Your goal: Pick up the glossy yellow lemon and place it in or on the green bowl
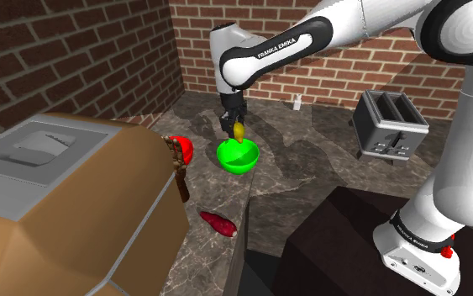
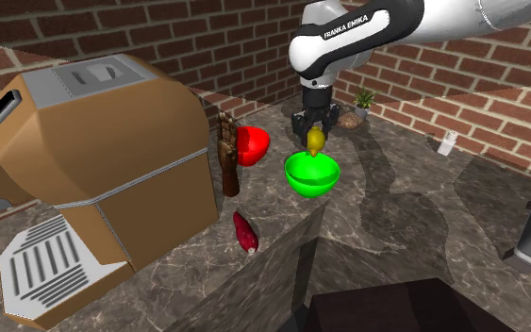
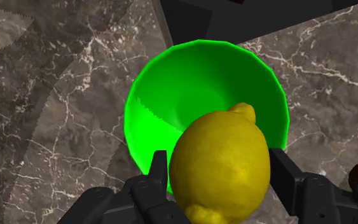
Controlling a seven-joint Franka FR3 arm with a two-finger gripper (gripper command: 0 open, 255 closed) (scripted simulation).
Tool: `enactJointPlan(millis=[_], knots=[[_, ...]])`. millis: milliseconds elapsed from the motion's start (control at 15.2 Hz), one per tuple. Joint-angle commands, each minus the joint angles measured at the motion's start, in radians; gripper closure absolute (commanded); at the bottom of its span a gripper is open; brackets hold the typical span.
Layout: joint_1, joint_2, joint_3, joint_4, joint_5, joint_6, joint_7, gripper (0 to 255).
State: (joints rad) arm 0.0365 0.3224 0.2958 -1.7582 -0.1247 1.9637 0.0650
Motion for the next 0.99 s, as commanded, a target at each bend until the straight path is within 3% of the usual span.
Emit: enactJointPlan(millis=[0,924], knots=[[-0.005,0.011,-0.004,-0.004,-0.004,0.016,-0.008,255],[0.002,0.084,-0.016,-0.067,-0.032,0.147,0.012,255]])
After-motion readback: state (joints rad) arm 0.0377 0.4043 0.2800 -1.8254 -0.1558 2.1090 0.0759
